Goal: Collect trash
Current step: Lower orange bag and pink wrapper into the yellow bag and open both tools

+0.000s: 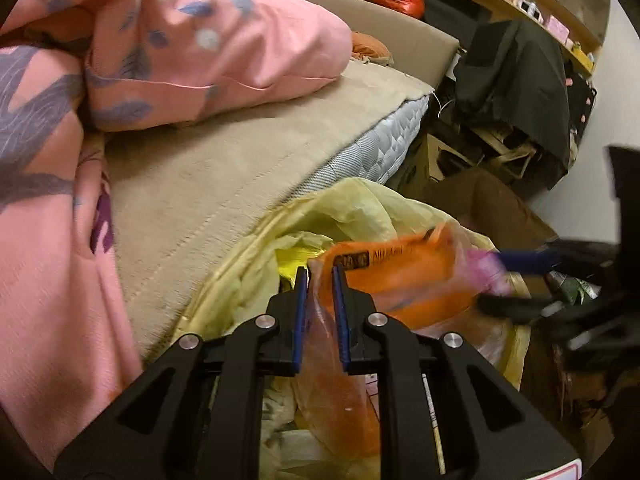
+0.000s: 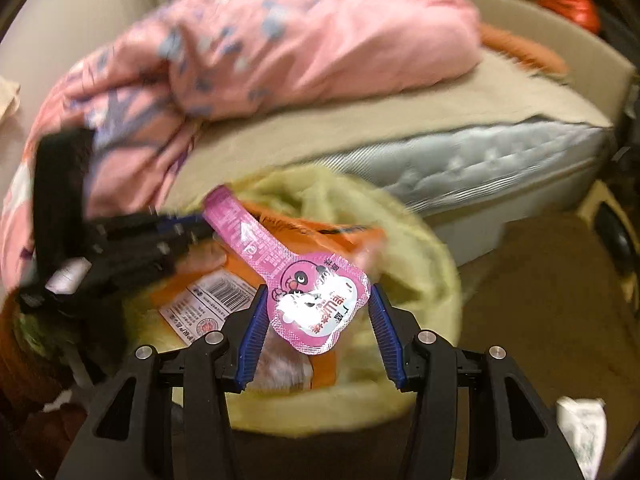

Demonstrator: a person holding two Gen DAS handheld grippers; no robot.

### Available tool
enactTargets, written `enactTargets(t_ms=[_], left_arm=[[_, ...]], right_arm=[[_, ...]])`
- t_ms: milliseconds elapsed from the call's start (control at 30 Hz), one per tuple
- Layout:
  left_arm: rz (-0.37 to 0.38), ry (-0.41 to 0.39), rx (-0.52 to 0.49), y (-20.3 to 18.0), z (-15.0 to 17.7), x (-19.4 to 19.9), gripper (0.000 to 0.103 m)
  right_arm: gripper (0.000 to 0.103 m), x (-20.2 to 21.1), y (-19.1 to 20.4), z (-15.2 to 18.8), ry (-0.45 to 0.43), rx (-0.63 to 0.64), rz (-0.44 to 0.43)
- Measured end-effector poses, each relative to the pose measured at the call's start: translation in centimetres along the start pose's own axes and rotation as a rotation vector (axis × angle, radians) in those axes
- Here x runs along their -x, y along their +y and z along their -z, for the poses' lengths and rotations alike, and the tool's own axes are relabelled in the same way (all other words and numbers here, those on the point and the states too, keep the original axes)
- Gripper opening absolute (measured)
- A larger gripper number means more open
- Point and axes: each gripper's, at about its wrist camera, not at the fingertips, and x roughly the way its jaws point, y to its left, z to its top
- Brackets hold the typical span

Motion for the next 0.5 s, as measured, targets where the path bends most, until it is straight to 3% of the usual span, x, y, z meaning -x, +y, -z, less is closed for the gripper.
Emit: enactTargets(t_ms=[200,500], left_arm=[[0.009,0.015,-0.028,-0.3,0.0,-0.9,0.012],[0.020,0.010,-0.003,0.3,-0.5,-2.3,0.012]], right_arm=[[0.046,-4.0,0.7,-0.7,0.102,0.084,0.098],[0.046,-4.9,0.0,-0.4,0.091,0.107,0.215]])
